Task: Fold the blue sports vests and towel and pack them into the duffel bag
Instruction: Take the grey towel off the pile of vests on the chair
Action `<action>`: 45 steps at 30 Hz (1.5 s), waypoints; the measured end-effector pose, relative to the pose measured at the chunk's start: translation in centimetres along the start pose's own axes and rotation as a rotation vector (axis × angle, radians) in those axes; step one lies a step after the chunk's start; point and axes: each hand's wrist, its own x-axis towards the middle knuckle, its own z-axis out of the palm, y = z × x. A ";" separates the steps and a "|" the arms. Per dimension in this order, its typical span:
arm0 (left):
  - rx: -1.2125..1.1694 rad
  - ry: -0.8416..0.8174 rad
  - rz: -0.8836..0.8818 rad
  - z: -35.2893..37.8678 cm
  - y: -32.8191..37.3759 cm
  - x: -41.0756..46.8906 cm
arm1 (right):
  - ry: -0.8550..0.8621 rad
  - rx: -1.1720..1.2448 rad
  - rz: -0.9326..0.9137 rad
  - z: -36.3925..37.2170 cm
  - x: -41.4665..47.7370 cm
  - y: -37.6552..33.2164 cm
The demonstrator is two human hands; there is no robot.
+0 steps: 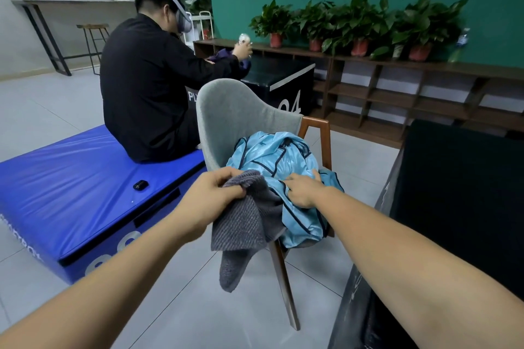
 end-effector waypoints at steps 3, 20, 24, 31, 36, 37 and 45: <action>-0.073 0.030 0.011 -1.1 1.9 0.4 | 0.014 0.014 0.008 0.6 0.5 0.7; -0.326 0.316 0.106 -6.9 13.9 4.6 | 0.019 0.085 0.081 1.1 -0.5 1.9; -0.179 0.437 0.054 -9.7 10.9 5.3 | 0.022 0.060 0.078 1.1 -1.0 2.0; 0.354 0.318 -0.372 -12.6 -0.4 5.0 | -0.060 -0.059 0.007 2.0 -1.5 1.8; 0.456 0.177 -0.235 -7.5 -3.2 6.3 | -0.058 -0.009 -0.026 1.7 -2.4 3.0; 0.465 0.144 -0.189 -6.1 -3.1 6.7 | -0.055 0.009 -0.027 1.5 -2.8 3.3; 0.730 0.010 0.137 5.2 -3.3 8.0 | 0.014 0.117 0.020 0.2 -9.2 7.5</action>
